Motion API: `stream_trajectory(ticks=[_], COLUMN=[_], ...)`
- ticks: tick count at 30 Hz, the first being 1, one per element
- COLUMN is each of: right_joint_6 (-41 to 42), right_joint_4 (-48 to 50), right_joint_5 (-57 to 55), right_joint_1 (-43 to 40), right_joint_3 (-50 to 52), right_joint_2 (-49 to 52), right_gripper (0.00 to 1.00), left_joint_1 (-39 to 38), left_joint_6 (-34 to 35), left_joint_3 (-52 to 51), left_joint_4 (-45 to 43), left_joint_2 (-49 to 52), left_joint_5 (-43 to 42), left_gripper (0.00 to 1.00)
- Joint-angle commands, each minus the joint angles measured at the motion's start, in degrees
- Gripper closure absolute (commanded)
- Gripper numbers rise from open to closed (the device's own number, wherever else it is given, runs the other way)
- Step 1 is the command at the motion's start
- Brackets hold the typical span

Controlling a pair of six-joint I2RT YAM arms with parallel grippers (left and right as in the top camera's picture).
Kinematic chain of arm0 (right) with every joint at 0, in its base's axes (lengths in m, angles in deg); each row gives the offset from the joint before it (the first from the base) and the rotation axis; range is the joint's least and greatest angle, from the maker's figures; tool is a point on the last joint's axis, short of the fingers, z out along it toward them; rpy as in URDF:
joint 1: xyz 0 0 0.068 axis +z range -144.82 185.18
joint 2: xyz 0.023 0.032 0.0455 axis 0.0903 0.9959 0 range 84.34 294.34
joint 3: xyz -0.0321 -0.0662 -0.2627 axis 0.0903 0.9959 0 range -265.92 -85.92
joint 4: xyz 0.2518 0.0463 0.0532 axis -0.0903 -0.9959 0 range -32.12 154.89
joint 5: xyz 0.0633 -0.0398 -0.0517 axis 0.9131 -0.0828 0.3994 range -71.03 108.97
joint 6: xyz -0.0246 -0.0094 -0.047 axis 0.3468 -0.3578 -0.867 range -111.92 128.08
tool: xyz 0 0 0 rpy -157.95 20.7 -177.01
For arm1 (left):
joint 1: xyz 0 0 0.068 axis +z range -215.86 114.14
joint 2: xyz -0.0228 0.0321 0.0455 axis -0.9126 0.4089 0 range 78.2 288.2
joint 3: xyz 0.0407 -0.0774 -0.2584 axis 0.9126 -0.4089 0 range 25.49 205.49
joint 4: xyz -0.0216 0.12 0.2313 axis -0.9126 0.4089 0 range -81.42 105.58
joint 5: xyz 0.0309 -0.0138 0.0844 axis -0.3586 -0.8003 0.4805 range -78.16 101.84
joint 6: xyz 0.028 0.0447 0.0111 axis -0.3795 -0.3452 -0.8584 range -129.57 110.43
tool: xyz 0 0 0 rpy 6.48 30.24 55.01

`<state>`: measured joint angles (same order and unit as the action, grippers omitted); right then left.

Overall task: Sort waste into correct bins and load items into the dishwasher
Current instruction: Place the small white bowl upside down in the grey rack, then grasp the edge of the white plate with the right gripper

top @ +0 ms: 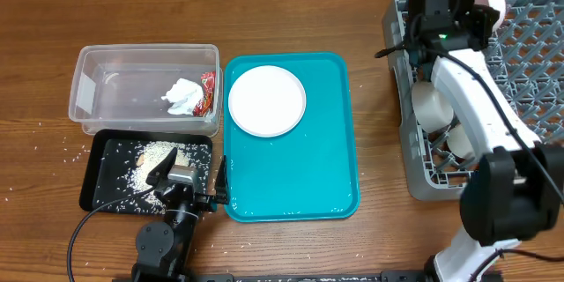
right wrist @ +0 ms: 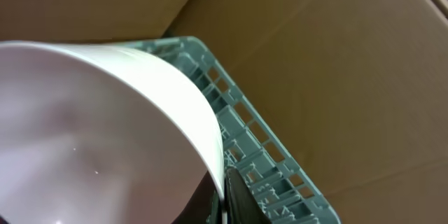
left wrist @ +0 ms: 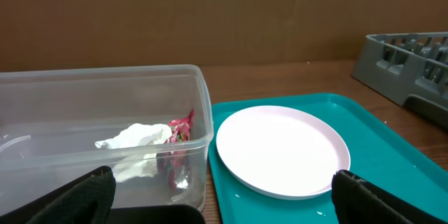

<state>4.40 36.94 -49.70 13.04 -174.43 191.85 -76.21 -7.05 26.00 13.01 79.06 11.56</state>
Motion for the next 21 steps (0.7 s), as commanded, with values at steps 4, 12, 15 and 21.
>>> stream_trajectory(ticks=[4, 12, 15, 21], right_joint_6=[-3.9, -3.6, -3.6, 1.0], right_joint_4=[2.1, -1.3, -3.5, -10.8], right_joint_5=[-2.3, -2.2, -1.7, 1.1], right_joint_1=[-0.1, 2.3, 4.0, 6.5], right_joint_3=[-0.4, 0.1, 0.1, 0.1], right_joint_2=[5.9, 8.5, 8.5, 8.5], right_gripper=[0.96, 0.96, 0.96, 0.96], left_joint_1=[0.7, 0.7, 0.7, 0.7], left_joint_6=[-1.1, -1.1, -1.1, -1.1], left_joint_3=[-0.2, -0.2, -0.2, -0.2], left_joint_4=[0.0, 0.0, 0.0, 0.0], left_joint_2=[-0.6, -0.6, -0.6, -0.6], left_joint_5=[-0.4, -0.4, -0.4, -0.4], left_gripper=[0.0, 0.0, 0.0, 0.0])
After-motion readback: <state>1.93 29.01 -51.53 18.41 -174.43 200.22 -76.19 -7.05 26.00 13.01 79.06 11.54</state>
